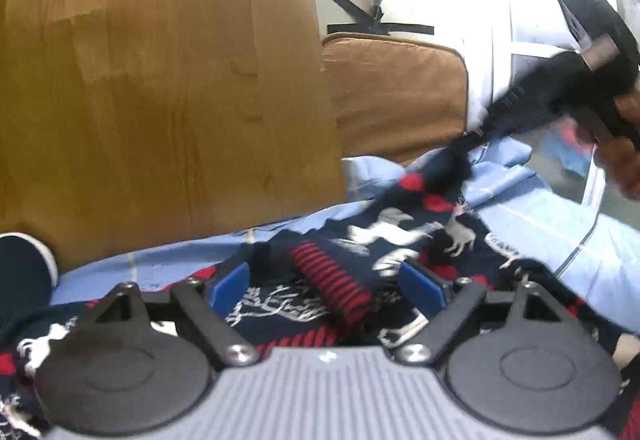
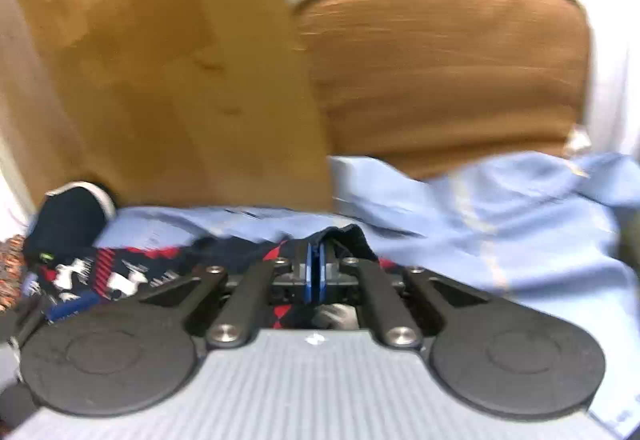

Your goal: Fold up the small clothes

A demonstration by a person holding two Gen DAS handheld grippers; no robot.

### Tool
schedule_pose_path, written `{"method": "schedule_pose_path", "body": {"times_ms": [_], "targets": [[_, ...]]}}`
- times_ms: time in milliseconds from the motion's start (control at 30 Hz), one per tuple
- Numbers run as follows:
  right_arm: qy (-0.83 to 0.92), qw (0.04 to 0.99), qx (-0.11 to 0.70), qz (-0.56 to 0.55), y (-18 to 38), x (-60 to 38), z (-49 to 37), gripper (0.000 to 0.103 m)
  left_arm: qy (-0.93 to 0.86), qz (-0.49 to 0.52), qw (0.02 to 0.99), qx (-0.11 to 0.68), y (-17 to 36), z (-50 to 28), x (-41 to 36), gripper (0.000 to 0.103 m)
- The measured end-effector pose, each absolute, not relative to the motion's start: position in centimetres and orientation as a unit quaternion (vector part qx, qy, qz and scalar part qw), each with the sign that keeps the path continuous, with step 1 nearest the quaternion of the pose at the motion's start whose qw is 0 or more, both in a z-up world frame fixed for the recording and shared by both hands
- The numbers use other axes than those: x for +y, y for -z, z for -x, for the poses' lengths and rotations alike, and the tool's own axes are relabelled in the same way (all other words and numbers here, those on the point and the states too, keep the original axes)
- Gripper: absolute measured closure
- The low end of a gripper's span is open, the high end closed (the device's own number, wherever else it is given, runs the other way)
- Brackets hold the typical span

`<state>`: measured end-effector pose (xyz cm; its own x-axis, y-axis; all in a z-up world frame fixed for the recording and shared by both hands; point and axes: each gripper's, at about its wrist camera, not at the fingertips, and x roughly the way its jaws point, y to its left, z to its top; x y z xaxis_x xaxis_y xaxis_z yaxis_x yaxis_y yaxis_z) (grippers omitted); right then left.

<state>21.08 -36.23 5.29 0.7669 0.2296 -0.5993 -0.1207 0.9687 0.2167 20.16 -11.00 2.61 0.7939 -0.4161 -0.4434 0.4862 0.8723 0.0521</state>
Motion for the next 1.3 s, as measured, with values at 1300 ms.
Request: {"method": "schedule_pose_path", "body": {"times_ms": [1300], "targets": [[-0.289,0.898,0.209,0.256,-1.1,-9.3,-14.7,0.063,0.019,0.084,0.969,0.232,-1.4,-5.4,13.1,0.027]]}}
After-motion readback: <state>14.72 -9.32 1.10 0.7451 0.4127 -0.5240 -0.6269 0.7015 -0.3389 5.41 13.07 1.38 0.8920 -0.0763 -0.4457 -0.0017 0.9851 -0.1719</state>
